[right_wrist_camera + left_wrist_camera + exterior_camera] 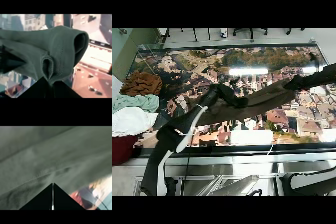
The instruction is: Fold the shirts.
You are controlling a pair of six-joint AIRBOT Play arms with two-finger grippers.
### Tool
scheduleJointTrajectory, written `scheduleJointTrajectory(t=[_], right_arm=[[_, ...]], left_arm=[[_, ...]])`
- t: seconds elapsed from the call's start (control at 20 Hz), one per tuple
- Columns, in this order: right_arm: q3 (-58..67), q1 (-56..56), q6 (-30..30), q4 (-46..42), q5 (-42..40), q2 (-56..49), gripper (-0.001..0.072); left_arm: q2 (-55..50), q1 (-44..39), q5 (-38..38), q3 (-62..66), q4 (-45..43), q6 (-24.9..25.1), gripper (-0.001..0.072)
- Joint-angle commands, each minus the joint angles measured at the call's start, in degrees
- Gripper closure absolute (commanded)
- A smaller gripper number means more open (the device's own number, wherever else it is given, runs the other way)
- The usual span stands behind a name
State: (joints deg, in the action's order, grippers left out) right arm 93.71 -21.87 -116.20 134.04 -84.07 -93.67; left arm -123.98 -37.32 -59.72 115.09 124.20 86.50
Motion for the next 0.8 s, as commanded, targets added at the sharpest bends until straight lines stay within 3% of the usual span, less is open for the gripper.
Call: scheduleJointTrajectory(t=[0.0,0.2,0.3,0.5,0.75], right_arm=[[1.46,-1.38,0.0,0.13,-5.73,6.67,0.0688],[1.46,-1.03,0.02,0.2,-8.55,9.09,0.0688],[1.42,-0.81,0.31,0.15,-9.18,9.09,0.0688],[1.42,-0.76,2.4,0.2,-10.12,9.11,0.0688],[1.18,6.12,3.89,4.13,-7.91,9.11,0.0688]], left_arm=[[-3.17,-4.37,6.36,0.07,0.24,-1.86,0.0686],[-3.15,-5.49,11.74,0.07,0.5,-3.65,0.0686],[-3.1,-5.25,10.93,1.25,2.25,-3.67,0.0685],[4.24,-0.9,2.99,3.61,4.85,-2.49,0.0685],[27.89,15.45,-10.43,1.42,4.66,-0.26,0.0685]])
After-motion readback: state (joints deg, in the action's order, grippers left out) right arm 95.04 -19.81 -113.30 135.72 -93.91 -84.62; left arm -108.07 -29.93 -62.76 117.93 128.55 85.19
